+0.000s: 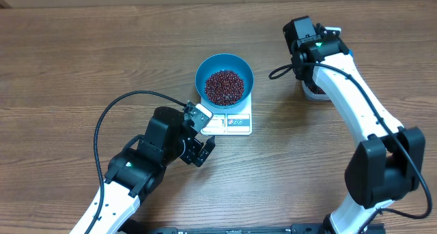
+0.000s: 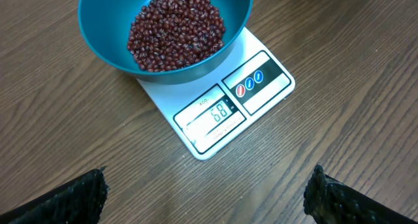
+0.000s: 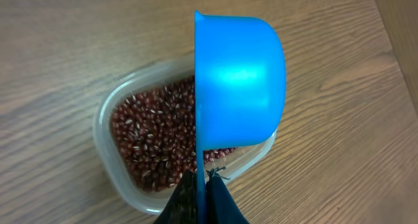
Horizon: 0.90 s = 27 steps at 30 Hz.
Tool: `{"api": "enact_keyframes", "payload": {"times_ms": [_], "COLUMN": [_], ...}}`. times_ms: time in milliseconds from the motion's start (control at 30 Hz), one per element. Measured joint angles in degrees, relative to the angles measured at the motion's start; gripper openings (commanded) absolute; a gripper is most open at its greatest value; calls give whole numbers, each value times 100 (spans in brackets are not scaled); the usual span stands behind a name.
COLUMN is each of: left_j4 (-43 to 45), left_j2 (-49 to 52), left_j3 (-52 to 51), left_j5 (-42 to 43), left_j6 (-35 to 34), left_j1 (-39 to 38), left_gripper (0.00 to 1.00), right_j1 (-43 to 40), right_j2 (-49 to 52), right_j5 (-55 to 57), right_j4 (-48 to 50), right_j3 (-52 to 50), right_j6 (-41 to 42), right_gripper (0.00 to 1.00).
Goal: Scoop item into bowl and weigh 150g on scale
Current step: 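Move the empty blue scoop with the right gripper back to the bean tub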
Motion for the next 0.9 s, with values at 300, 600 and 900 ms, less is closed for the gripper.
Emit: {"api": "enact_keyframes", "payload": {"times_ms": [300,600,900], "left_j4": [0,0,0], "left_j2": [0,0,0], "left_j3": [0,0,0], "left_j5": [0,0,0], "left_j6": [-2,-2,-15], "left_j1": [0,0,0], "left_gripper": [100,100,100], "right_j1": [2,2,0], "right_j2": [46,46,350], "right_j5": [98,-28,-61], "right_j4": [-282,-323,-466], "right_j3": [0,-2,-2], "right_j6": [22,39,42], "right_gripper": [4,4,4]}}
